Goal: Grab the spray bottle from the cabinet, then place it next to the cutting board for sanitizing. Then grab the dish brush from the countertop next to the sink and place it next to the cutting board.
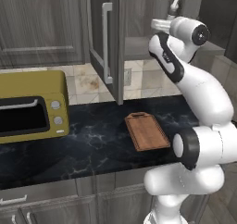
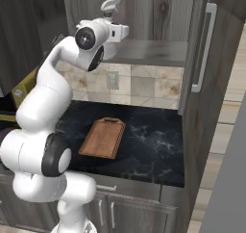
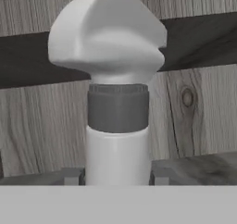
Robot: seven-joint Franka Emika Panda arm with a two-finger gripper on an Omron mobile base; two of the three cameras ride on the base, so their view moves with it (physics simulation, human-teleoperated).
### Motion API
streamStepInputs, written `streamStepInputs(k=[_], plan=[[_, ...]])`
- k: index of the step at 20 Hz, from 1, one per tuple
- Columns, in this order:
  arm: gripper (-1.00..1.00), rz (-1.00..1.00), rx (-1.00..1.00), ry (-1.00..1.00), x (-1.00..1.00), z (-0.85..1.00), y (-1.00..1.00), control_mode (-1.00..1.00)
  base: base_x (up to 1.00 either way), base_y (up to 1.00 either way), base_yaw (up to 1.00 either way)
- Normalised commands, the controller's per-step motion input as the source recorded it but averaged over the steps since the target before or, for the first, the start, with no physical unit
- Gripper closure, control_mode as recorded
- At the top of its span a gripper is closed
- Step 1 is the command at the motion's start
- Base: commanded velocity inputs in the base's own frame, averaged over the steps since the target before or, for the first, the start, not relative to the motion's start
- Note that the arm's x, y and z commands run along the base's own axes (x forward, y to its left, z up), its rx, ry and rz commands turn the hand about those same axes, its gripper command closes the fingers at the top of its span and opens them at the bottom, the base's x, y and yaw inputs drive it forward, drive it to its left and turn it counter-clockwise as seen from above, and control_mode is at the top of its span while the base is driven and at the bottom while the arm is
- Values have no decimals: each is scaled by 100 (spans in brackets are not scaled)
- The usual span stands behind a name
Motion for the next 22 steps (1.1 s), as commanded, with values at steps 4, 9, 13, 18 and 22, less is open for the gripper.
streamStepInputs(k=[4,9,13,18,22], plan=[[100,4,0,-20,-100,16,1,-100,0,0,0],[100,2,-6,-14,-100,45,5,-100,0,0,0],[100,0,-5,-2,-98,10,0,-100,0,0,0],[100,11,-12,11,-51,-50,0,-100,0,0,0],[100,7,-12,4,-54,-43,-4,-100,0,0,0]])
